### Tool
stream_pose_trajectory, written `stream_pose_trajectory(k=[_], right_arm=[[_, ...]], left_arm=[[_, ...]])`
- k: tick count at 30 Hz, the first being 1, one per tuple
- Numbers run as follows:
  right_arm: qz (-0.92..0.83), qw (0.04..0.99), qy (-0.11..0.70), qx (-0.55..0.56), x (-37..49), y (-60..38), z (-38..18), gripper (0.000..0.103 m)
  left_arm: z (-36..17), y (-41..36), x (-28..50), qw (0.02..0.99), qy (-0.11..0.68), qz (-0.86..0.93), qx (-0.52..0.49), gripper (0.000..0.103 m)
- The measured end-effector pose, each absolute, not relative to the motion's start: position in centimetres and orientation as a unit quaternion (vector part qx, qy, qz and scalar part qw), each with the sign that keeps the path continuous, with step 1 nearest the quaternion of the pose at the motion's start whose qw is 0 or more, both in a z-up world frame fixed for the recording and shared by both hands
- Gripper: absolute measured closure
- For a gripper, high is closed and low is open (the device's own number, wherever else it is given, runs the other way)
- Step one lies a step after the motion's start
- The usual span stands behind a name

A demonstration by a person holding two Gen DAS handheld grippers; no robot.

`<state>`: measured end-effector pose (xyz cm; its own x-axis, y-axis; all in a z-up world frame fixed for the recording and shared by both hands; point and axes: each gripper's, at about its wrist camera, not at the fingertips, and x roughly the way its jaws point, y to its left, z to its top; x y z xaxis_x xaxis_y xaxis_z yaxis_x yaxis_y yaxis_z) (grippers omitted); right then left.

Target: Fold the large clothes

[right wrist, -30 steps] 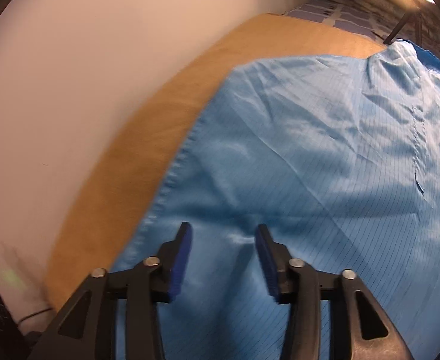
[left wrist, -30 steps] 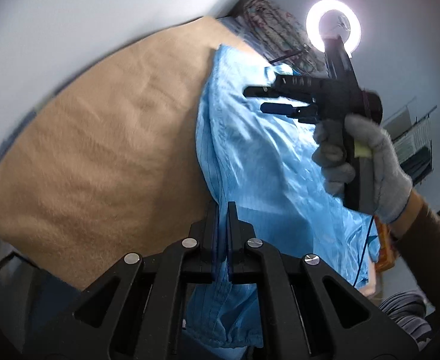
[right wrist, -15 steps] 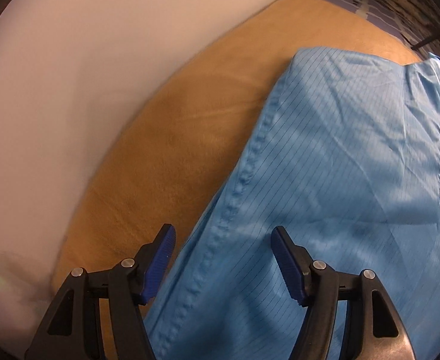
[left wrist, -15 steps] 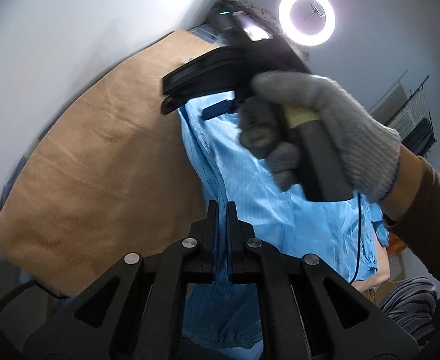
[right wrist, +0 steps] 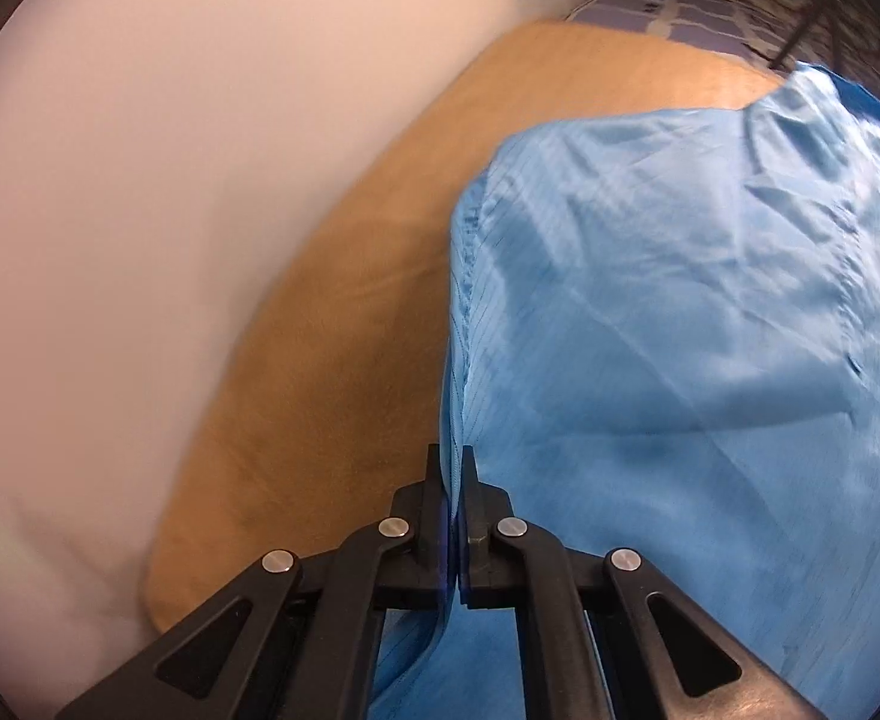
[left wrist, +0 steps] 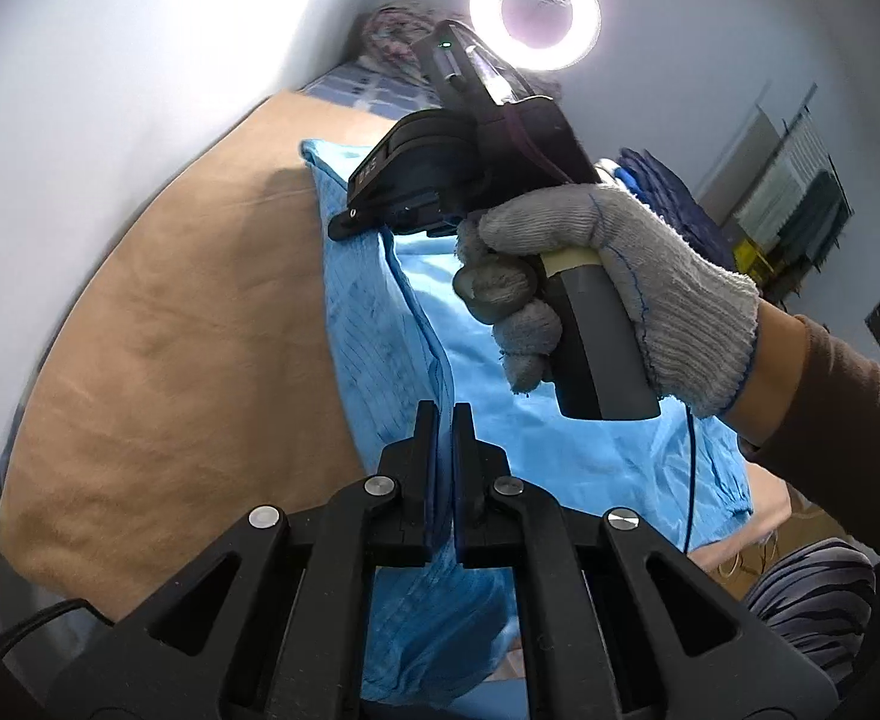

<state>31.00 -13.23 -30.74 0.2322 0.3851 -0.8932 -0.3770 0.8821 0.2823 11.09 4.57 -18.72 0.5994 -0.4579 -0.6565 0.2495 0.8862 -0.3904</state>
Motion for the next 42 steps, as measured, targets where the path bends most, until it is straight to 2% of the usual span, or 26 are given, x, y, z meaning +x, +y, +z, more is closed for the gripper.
stream_pose_trajectory(k=[7,11,16,21,29,34,35,36,38,40,42], right_arm=[[0.255,0.801,0.534,0.095,30.0,-21.1,-28.3,0.103],[0.257,0.809,0.510,0.136,29.0,-24.4,-27.4,0.103],[0.235,0.814,0.497,0.187,27.5,-29.1,-28.2,0.103],[0.203,0.807,0.510,0.219,26.7,-33.7,-31.5,0.103],[0.181,0.803,0.524,0.220,26.4,-36.6,-34.2,0.103],[0.182,0.816,0.525,0.158,26.2,-35.6,-33.7,0.101],[0.185,0.817,0.524,0.150,25.9,-35.5,-33.4,0.098],[0.184,0.819,0.525,0.142,25.8,-35.4,-33.2,0.097],[0.183,0.816,0.532,0.134,26.0,-35.7,-33.1,0.082],[0.183,0.816,0.533,0.132,25.7,-36.1,-33.1,0.082],[0.180,0.818,0.533,0.123,25.6,-36.1,-33.0,0.087]], left_arm=[[-16.7,3.1,11.0,0.866,0.413,-0.244,-0.137,0.101],[-14.7,4.3,9.3,0.877,0.389,-0.241,-0.147,0.101],[-14.7,6.8,9.2,0.884,0.389,-0.207,-0.155,0.101],[-16.8,7.4,11.0,0.871,0.416,-0.197,-0.172,0.101],[-20.4,4.4,12.9,0.848,0.456,-0.220,-0.156,0.101],[-21.7,4.1,14.5,0.842,0.472,-0.217,-0.146,0.101],[-22.4,4.6,14.9,0.835,0.482,-0.216,-0.156,0.098],[-23.2,4.8,15.2,0.827,0.493,-0.213,-0.167,0.089],[-25.2,5.8,15.5,0.811,0.514,-0.202,-0.192,0.078],[-27.1,6.0,15.6,0.792,0.533,-0.210,-0.210,0.078],[-28.2,5.5,15.2,0.772,0.545,-0.238,-0.225,0.078]])
